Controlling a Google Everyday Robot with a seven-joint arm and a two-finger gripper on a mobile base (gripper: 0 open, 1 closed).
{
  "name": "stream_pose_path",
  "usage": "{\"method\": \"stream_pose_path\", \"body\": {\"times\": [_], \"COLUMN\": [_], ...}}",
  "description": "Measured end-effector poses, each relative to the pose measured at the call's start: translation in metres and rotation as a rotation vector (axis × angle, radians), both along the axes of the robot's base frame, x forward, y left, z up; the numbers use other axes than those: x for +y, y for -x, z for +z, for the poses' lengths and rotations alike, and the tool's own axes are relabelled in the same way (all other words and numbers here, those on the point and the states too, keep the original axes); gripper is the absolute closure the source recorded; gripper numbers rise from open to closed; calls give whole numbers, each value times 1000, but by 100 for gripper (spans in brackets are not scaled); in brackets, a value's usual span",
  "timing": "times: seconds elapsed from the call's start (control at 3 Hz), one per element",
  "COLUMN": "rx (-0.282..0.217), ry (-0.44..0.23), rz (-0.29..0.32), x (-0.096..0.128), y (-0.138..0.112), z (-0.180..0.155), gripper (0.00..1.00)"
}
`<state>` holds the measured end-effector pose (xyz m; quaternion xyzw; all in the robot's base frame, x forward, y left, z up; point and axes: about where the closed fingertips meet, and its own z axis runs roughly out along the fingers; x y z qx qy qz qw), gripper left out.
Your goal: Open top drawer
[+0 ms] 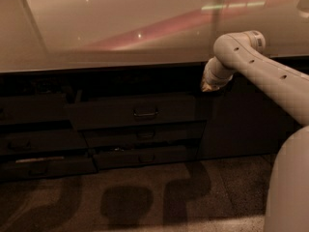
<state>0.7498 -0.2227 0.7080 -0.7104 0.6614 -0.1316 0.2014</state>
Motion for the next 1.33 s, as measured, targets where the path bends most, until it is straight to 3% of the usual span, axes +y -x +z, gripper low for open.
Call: {"method": "stream_pose_path", "body": {"times": [0.67, 1.33], "rx": [71, 84], "ry": [19, 33], "rz": [-31, -30], "x": [-14, -11], "y": [-11, -5], "z": [-31, -36], "gripper": [100, 100]}}
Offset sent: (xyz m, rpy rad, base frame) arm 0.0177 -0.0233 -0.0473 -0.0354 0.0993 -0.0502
